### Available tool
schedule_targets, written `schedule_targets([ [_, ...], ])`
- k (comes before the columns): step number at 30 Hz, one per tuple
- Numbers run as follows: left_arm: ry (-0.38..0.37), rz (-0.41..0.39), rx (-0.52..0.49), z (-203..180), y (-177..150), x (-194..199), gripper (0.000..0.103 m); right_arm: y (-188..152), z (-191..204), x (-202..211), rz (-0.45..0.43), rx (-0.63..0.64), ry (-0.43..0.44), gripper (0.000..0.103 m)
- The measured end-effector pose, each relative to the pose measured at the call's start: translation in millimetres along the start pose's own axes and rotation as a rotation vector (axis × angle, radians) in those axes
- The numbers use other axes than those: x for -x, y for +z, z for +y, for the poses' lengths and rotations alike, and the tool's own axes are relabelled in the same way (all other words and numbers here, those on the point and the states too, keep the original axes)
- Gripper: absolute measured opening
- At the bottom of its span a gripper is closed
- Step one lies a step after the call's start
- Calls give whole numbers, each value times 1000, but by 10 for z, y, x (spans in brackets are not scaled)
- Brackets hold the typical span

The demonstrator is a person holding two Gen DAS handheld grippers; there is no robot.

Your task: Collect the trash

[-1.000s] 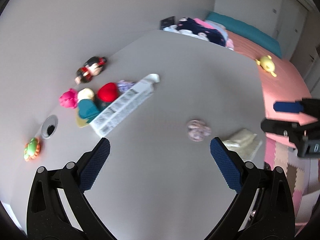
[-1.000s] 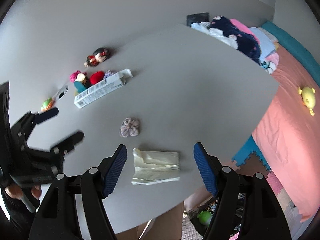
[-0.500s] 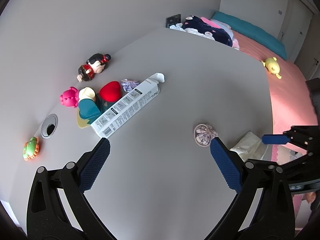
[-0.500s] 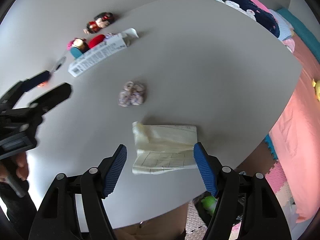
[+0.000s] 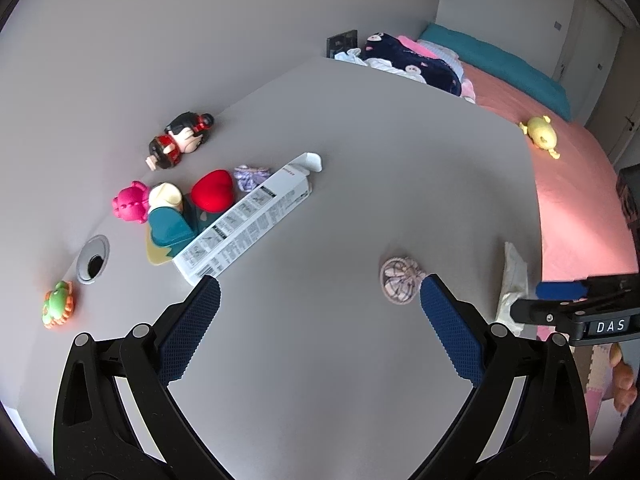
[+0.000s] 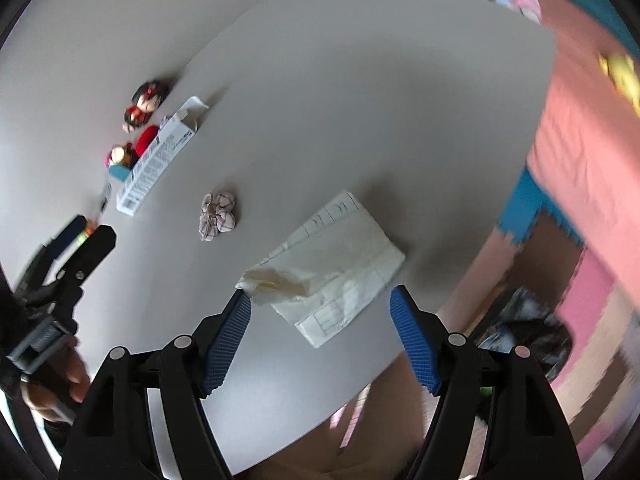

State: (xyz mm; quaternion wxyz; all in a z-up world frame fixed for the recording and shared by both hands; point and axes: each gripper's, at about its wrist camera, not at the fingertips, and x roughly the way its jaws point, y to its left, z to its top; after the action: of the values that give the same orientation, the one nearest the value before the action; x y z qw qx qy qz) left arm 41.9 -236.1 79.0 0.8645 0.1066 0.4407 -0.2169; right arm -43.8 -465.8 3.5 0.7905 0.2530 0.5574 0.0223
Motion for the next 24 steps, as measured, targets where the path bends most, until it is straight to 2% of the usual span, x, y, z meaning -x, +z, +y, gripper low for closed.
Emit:
schedule_targets([
  [4,-13,0,-19,-65,8,-26,97,73,-57,-103,-3,-74,50,73],
  [8,-13,4,-30,-69,-9,-40,97,197,54,-162,-38,-63,35,73],
  [9,-11,5,-31,-60,-12,-51,97,236,76,-182,-47,-60,38,69],
  [10,-7,6,-29,-55,-12,-56,97,263,78,-186,-54,-55,34,61],
  [11,-4,6,-26,-45,-14,-65,97,306,98,-208,-61,-52,35,57],
  [12,-4,8,-24,-34,-17,-77,97,327,92,-215,-60,-48,41,45],
  [13,-4,11,-23,-26,-22,-98,97,360,105,-246,-54,-40,50,28],
  [15,0,15,-32,-35,-31,-129,97,390,106,-308,-51,-39,57,1],
  [18,17,15,-75,-127,-43,-205,97,401,159,-281,-94,1,45,1],
  [21,14,21,-111,-230,-38,-299,90,419,208,-157,-104,36,75,1],
  [24,2,43,-134,-334,-22,-428,84,448,227,20,-117,73,71,1],
])
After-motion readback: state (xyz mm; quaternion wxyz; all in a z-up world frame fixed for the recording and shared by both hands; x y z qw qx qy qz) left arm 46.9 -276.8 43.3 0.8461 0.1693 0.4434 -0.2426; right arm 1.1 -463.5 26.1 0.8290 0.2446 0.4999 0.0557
